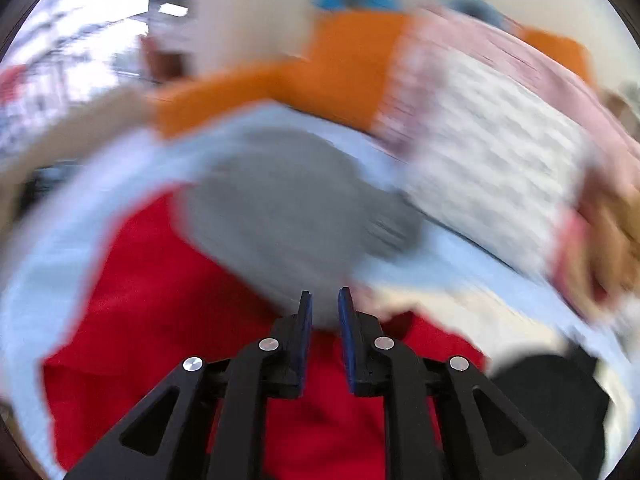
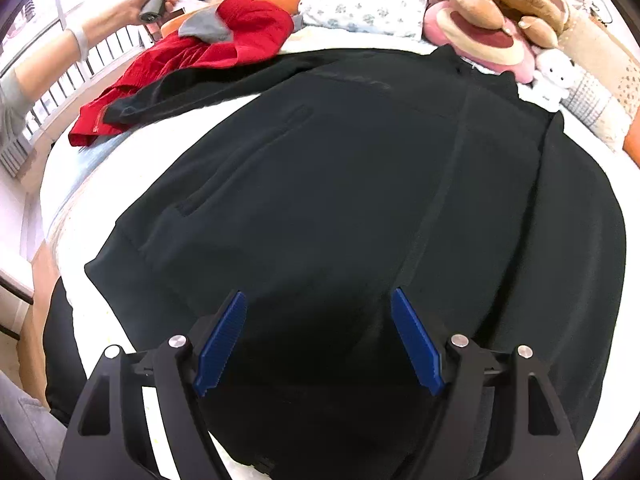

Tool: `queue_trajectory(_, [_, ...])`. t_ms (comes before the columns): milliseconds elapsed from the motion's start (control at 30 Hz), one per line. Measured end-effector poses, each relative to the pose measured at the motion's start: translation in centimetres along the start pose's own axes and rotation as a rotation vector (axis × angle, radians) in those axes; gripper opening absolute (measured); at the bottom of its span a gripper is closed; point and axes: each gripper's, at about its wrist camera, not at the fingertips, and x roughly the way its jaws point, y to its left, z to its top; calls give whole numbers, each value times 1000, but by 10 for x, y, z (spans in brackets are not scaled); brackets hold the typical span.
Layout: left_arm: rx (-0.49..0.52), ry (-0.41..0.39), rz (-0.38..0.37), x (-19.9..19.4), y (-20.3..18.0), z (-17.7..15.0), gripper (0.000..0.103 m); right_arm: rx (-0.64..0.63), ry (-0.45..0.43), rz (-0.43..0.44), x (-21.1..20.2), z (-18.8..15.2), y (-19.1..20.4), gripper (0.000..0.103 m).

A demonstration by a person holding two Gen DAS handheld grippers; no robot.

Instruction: Fold large clothes

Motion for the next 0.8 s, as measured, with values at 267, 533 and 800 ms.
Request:
queue_trajectory(267, [-2,160,-85,16,91,-33,76,-47,-18,63,5,11,18,74])
queue_trajectory(533, [20,354,-254,-9,192,-130,89,-120,-85,184,12,59,65,80])
queue_trajectory(800, [-163,441,-426,-11,239,-196,89,-210,-59,252,26,70,118,81])
